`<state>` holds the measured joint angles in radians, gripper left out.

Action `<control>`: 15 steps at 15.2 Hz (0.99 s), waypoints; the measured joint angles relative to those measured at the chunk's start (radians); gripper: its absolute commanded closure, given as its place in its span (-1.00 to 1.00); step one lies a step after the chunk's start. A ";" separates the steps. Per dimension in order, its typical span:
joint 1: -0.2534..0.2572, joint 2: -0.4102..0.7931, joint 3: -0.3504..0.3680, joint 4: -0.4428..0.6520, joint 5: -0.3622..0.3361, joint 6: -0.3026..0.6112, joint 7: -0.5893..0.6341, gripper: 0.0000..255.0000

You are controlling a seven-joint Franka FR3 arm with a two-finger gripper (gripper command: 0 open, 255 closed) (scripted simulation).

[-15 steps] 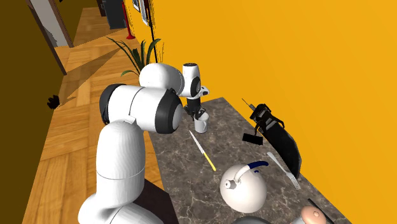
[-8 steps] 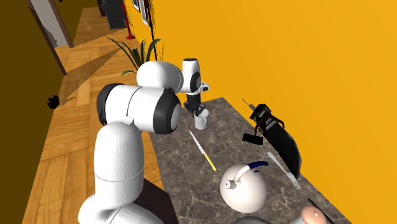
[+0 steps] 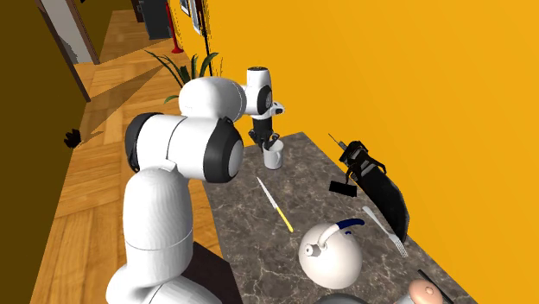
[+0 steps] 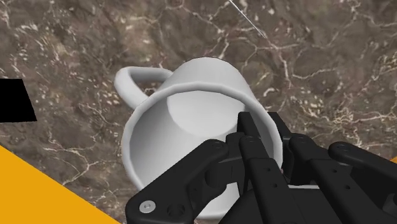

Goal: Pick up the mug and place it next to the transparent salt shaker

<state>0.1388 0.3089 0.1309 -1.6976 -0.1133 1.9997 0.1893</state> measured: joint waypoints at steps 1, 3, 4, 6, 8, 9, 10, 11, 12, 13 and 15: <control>-0.001 -0.005 0.000 0.006 0.001 -0.011 -0.002 1.00; -0.001 -0.008 0.000 0.030 0.003 -0.038 -0.005 1.00; -0.001 -0.013 0.001 0.034 0.004 -0.047 -0.006 1.00; -0.001 -0.017 0.001 0.060 0.005 -0.075 -0.009 1.00; 0.000 -0.022 0.002 0.078 0.007 -0.099 -0.009 1.00; 0.001 -0.024 0.003 0.089 0.007 -0.113 -0.010 1.00; 0.001 -0.027 0.003 0.100 0.008 -0.126 -0.011 1.00; 0.001 -0.028 0.003 0.111 0.009 -0.138 -0.013 1.00; 0.000 -0.034 0.003 0.113 0.010 -0.147 -0.014 1.00; 0.002 -0.031 0.003 0.133 0.010 -0.163 -0.014 1.00; 0.001 -0.034 0.003 0.158 0.011 -0.191 -0.018 1.00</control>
<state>0.1397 0.2752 0.1340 -1.5396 -0.1026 1.8091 0.1714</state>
